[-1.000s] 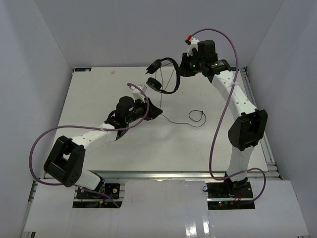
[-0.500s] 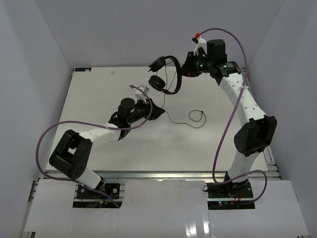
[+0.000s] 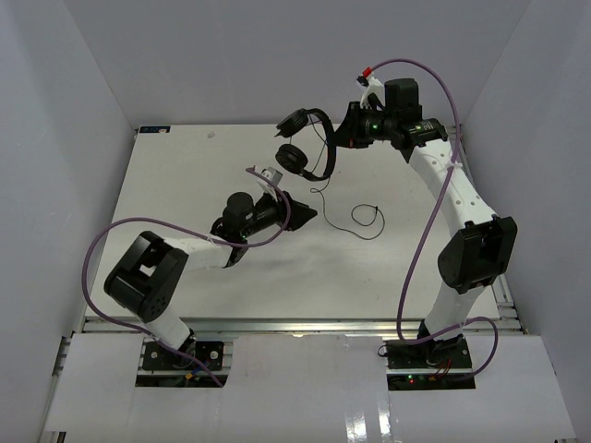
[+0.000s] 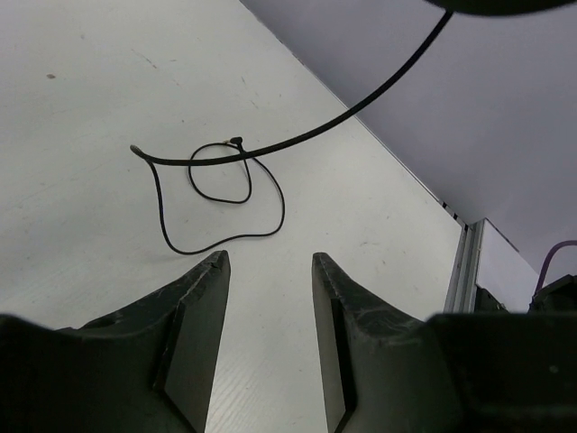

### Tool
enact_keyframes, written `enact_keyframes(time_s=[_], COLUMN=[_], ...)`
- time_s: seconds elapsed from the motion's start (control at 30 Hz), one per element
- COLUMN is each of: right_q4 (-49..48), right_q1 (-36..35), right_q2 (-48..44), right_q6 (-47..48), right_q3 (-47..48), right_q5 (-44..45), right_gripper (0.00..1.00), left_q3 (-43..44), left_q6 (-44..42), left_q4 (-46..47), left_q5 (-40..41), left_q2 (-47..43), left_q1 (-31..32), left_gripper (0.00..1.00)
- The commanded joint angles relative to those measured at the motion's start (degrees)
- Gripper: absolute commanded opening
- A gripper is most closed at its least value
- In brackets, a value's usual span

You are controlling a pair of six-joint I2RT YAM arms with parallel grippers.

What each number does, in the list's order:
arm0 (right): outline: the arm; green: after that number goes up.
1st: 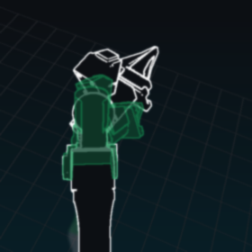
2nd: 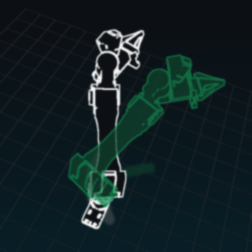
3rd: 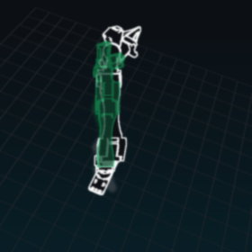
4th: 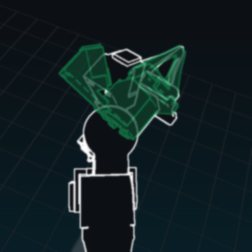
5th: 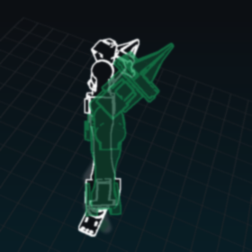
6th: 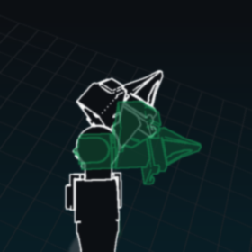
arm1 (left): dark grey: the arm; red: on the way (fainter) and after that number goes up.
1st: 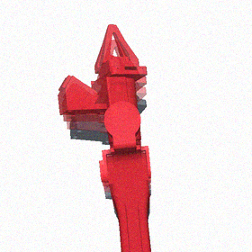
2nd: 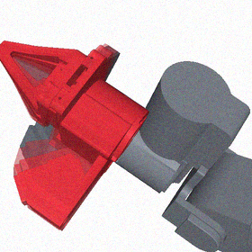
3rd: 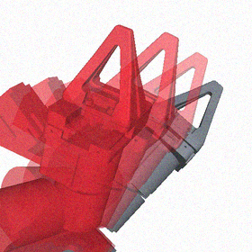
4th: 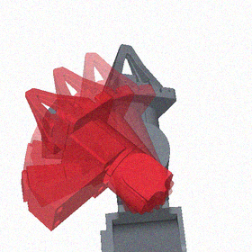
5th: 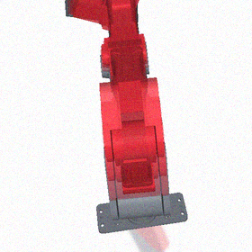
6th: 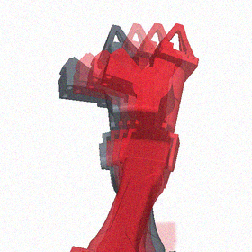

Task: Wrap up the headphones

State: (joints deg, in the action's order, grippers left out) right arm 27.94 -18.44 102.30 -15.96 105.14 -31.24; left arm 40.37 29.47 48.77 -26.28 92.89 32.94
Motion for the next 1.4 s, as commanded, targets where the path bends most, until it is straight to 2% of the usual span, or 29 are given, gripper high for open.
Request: enact_keyframes(time_s=[0.0,0.13,0.3,0.47,0.57,0.67,0.87,1.13,1.3,1.37], right_q4=[-3.86,-3.86,-4.36,-4.82,-4.83,-4.95,-5.12,-5.44,-5.55,-5.65], right_q1=[0.07,0.16,0.16,0.16,0.16,0.15,0.12,0.07,0.05,-0.02], right_q2=[-3.17,-3.01,-2.98,-3.33,-3.60,-3.93,-4.33,-4.91,-5.37,-5.65], right_q6=[-1.70,-1.70,-2.11,-2.67,-2.67,-2.70,-2.88,-3.20,-3.53,-3.55], right_q3=[0.15,0.24,0.40,0.33,-0.02,-0.67,-0.82,-0.82,-0.73,-0.85], right_q5=[-2.07,-2.23,-2.24,-2.59,-2.76,-3.03,-3.56,-3.56,-3.96,-4.09], right_gripper=[0.08,0.08,0.08,0.08,0.08,0.08,0.08,0.08,0.08,0.08], left_q3=[-1.93,-6.58,-13.98,-12.76,-9.93,-5.48,1.24,8.02,9.53,10.90], left_q6=[-0.96,-4.63,-9.40,-13.18,-12.95,-14.01,-15.23,-11.91,-10.47,-9.86], left_q4=[6.80,6.70,15.19,23.55,28.92,30.37,30.90,31.84,32.72,32.40], left_q5=[-1.84,0.63,8.46,10.47,10.88,12.99,17.73,17.43,21.94,22.35], left_q2=[-0.77,-3.94,-6.20,0.17,6.42,10.97,17.91,25.16,28.93,30.23], left_q1=[0.81,0.81,1.66,2.98,3.77,4.59,5.38,6.06,6.36,6.43], left_gripper=[0.58,0.68,0.76,0.97,0.98,0.98,0.98,0.98,0.95,0.90])
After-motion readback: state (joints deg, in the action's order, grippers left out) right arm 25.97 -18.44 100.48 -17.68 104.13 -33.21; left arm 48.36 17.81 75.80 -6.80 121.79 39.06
